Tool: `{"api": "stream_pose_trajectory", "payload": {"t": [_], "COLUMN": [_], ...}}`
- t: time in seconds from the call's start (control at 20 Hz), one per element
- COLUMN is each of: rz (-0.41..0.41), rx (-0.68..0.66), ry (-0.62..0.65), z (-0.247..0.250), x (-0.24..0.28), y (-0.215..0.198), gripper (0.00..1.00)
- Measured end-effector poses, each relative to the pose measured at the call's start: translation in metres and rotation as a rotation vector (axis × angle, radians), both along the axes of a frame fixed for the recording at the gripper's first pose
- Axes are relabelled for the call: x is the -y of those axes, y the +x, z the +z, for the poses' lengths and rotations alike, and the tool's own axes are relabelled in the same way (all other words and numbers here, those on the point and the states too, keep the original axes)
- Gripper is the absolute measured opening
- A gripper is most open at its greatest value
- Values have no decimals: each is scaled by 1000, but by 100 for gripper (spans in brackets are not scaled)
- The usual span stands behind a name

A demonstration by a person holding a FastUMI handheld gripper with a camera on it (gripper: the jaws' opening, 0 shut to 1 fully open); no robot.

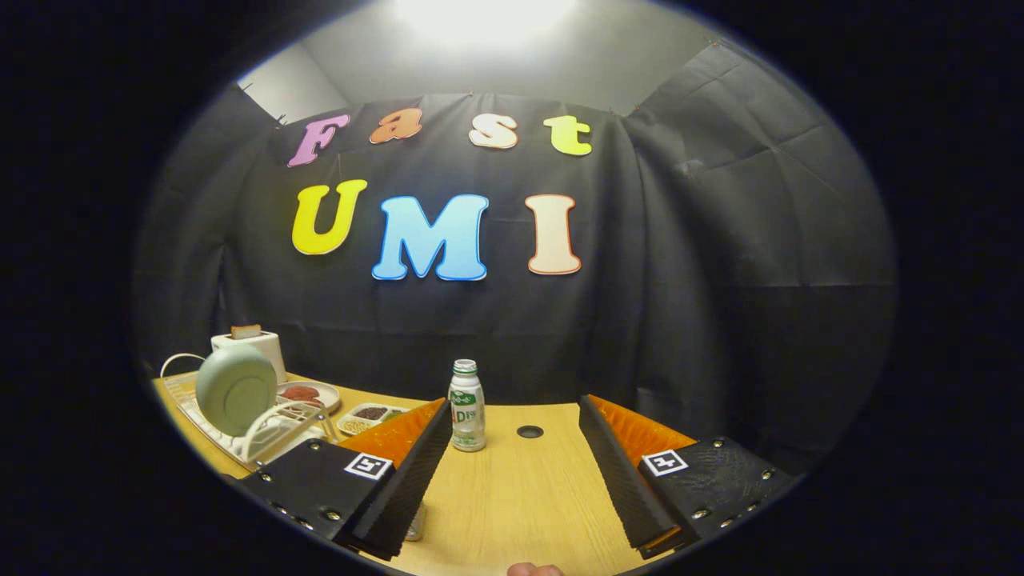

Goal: Take the plate from the dish rack, then take the spoon from the basket and place it into the plate.

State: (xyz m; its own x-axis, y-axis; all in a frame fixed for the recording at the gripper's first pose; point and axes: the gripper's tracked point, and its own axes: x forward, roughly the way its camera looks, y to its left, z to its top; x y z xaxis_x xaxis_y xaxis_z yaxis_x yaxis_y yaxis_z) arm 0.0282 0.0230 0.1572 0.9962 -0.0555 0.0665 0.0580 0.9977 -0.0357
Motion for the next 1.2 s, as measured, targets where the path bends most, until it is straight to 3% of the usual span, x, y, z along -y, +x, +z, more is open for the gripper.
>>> {"api": "stream_pose_trajectory", "payload": {"t": [0.35,0.5,0.9,1.2], "rz": [-51,-22,72,139], "rx": [-39,-33,-77,-239], "ry": [11,-18,51,59], "z": [60,80,82,59], "x": [-65,-98,-190,-248], "y": [-16,-14,-1,18], "gripper": [98,98,98,98]}}
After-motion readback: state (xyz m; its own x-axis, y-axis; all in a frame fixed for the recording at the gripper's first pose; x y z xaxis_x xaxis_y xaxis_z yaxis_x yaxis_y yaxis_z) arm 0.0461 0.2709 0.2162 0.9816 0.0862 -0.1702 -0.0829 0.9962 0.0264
